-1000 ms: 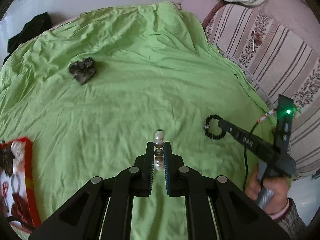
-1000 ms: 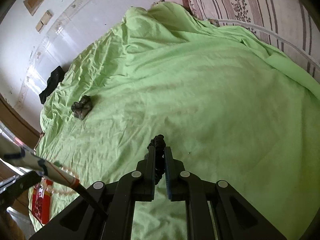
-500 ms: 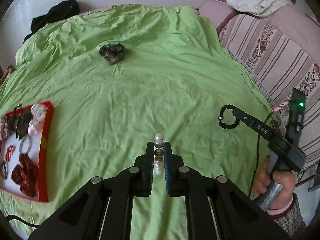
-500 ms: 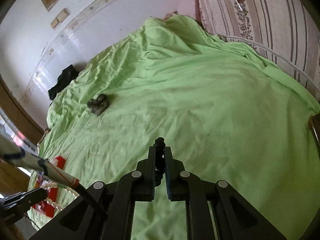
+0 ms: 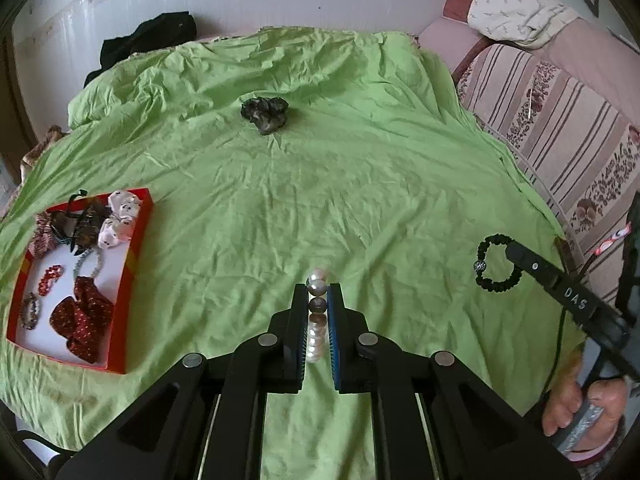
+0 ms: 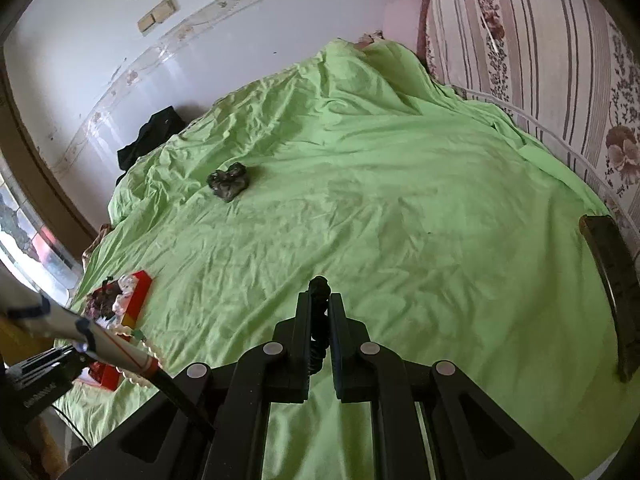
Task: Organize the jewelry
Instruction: 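Carry the pearl and black bracelets toward the red tray with both tools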
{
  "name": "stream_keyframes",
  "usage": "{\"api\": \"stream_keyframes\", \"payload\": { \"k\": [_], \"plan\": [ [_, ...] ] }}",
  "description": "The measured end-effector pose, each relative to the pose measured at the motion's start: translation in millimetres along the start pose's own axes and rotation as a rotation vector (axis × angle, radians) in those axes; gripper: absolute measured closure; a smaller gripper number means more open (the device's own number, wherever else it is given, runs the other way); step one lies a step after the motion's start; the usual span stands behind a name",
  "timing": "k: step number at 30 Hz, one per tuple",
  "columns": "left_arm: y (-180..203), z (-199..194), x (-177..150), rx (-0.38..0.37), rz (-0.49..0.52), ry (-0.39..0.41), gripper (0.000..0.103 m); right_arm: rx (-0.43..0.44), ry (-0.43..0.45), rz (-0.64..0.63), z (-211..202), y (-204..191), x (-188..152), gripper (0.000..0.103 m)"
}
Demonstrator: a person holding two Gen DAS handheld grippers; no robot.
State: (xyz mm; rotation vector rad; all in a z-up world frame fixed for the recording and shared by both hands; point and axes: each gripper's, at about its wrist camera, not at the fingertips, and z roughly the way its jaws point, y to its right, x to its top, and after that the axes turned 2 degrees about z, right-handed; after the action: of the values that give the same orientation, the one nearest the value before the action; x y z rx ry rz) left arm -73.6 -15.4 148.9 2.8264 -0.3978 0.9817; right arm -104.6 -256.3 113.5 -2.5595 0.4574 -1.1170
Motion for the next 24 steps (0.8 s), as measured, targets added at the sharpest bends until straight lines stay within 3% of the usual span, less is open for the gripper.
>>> {"api": "stream_keyframes", "payload": {
  "k": [24],
  "plan": [
    [-24,-39,-25,-0.002,-0.039,0.046,0.094,0.028,-0.016,-0.188,-25,-81,-30,0.094]
  ]
}}
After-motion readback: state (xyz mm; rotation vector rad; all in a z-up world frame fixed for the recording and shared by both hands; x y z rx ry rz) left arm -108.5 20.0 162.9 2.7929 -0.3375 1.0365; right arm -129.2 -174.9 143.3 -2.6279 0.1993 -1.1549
